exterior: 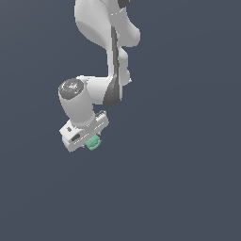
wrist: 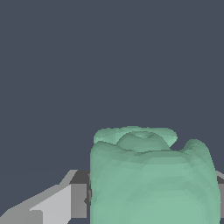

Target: Pick up the object and move it to a goal position.

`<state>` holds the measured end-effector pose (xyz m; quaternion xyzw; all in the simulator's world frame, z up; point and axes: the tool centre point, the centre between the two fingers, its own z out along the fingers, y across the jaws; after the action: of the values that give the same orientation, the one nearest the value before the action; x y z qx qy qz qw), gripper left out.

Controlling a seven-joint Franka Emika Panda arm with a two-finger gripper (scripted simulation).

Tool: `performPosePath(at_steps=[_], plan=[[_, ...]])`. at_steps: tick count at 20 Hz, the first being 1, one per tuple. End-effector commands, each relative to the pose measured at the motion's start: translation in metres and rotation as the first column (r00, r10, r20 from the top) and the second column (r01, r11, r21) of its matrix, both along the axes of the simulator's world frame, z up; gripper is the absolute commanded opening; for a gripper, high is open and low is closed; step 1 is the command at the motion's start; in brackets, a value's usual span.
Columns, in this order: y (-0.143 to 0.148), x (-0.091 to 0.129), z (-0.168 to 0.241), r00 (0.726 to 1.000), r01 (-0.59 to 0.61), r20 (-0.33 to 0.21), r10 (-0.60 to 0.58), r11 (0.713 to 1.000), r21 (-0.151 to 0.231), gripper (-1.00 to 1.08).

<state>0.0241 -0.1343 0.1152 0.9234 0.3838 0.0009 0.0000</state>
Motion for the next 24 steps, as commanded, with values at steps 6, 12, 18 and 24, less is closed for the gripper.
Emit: performPosePath(at_steps=[6,12,18,24], plan=[[-0.02,0.036,0.031,1.0,0.0,-0.001,0.0,1.0,0.0,-1.0],[-0.034,0.06,0.052,1.0,0.0,-0.001,0.0,1.0,0.0,-1.0],[-0.045,0.081,0.069,1.0,0.0,-0.001,0.0,1.0,0.0,-1.0],[-0.054,0.098,0.083,1.0,0.0,-0.001,0.0,1.0,0.0,-1.0]])
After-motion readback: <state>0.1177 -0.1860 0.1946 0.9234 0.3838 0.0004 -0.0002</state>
